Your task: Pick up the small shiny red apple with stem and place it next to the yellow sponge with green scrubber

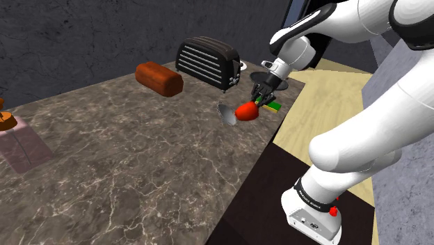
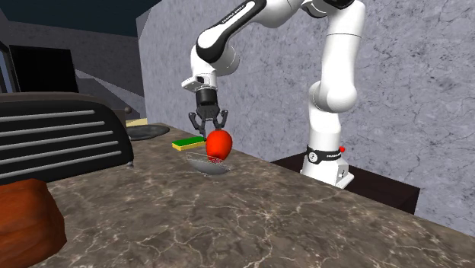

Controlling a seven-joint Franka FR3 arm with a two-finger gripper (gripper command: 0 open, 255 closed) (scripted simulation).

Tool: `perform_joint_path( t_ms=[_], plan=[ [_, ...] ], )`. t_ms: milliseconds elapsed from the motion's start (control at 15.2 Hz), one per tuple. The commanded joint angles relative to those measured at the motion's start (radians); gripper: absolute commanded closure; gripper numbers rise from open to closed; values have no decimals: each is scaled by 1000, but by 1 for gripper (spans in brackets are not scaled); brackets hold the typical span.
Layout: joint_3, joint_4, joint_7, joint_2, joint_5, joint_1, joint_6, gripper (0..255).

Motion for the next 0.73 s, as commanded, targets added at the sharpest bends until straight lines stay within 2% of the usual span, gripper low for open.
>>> perform_joint_path(
  t_ms=[0, 330, 396, 660],
  plan=[
    [4, -16, -4, 5, 2, 6, -9, 255],
    [4, -16, -4, 5, 3, 6, -9, 255],
    [4, -16, -5, 5, 3, 6, -9, 0],
    [4, -16, -5, 5, 3, 6, -8, 0]
  ],
)
